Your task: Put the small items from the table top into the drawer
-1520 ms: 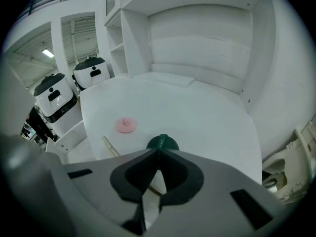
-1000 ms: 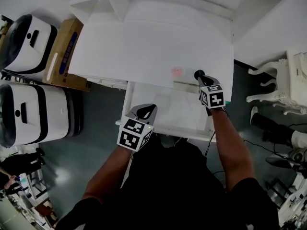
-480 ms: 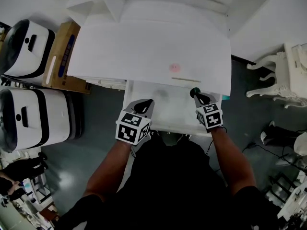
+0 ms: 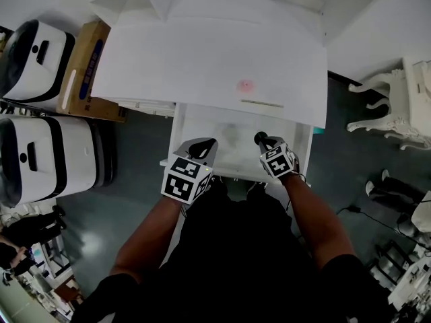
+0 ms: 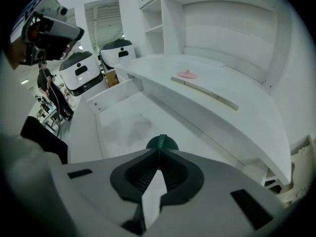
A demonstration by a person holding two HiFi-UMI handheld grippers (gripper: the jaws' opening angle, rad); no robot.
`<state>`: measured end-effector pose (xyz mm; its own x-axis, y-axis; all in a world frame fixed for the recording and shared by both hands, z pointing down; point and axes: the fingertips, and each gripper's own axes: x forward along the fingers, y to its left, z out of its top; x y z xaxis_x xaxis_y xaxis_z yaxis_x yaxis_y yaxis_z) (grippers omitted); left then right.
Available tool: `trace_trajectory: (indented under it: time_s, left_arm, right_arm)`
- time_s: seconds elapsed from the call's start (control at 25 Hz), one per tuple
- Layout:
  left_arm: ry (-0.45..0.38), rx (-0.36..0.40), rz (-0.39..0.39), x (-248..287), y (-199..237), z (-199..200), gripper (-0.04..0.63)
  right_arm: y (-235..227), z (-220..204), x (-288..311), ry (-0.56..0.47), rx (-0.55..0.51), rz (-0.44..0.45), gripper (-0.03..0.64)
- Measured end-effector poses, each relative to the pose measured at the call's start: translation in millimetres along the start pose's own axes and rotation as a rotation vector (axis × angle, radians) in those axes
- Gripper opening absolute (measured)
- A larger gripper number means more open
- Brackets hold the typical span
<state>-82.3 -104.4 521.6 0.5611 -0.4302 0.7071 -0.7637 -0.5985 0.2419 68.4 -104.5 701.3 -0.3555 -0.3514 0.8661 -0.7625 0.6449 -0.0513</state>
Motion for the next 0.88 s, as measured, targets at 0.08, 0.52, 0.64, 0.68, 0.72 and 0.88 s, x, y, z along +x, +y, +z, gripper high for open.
trace_trajectory:
  time_s: [0.08,0.52,0.64,0.68,0.72,0.88]
  left_arm:
    - [0.011,-0.005,0.004,-1,1,-5,0.003]
    - [0.051,-0.022,0.026,-5,3,-19,0.003]
    - [0.055,-0.024,0.029,-6,1,-22,0.003]
    - [0.056,-0.023,0.029,-6,0,-23,0.003]
    - [0.058,-0.022,0.029,-7,0,-23,0.003]
    - [0.055,-0.020,0.027,-6,-2,-23,0.003]
  right_arm:
    - [2,-9,13,0.036,-0.014,0.006,0.035]
    - [-5,-44,56,0.140,0.018,-0.007,0.035]
    - [-6,-42,58,0.126,0.028,0.001,0.037]
    - [-6,-42,58,0.126,0.033,0.005,0.037]
    - [-5,-42,59,0.126,0.037,0.010,0.037]
    - [-3,-42,58,0.130,0.027,0.017,0.050]
